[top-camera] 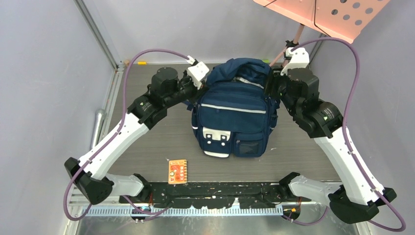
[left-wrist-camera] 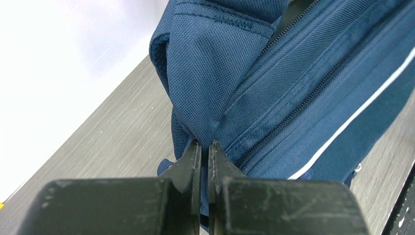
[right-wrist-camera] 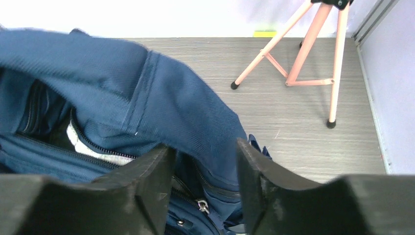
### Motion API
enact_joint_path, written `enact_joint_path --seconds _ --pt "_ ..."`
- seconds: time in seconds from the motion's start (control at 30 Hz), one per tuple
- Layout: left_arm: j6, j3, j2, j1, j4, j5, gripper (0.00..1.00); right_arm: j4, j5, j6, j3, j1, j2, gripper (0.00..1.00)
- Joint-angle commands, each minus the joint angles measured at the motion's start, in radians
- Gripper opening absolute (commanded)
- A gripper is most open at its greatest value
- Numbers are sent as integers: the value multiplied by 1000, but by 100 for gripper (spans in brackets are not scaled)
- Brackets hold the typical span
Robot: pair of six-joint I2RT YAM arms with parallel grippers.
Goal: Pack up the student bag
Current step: Adjust the student bag at the center of the board.
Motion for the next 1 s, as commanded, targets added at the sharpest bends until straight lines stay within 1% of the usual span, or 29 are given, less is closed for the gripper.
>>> enact_joint_path --seconds 0.0,0.07,0.2,0.37,0.4,0.47,0.6,0.67,0.77,0.97 --pt "40 -71 -76 8 40 109 0 66 -45 -13 7 -50 -23 64" --pt "39 -73 -78 9 19 100 0 53 -121 16 16 -103 -27 72" --pt "37 -72 -76 10 -13 34 0 47 -248 81 26 -179 -69 80" --pt "30 -66 -76 12 -45 -26 0 4 -263 148 24 -197 -127 86" --pt "29 -68 -78 13 -48 -34 0 -2 -260 158 20 -198 -149 89" --pt "24 -69 -83 13 -53 -44 0 -6 -273 204 -7 -198 -198 90" --pt "7 -68 -85 13 -63 -38 0 24 -311 335 -94 -198 -290 91" --pt "5 -65 -85 13 -72 -30 0 48 -313 395 -157 -198 -335 89" --pt "5 -59 -85 12 -88 -18 0 90 -306 492 -273 -198 -402 83" --pt "4 -67 -92 13 -99 12 0 202 -261 691 -472 -198 -498 79"
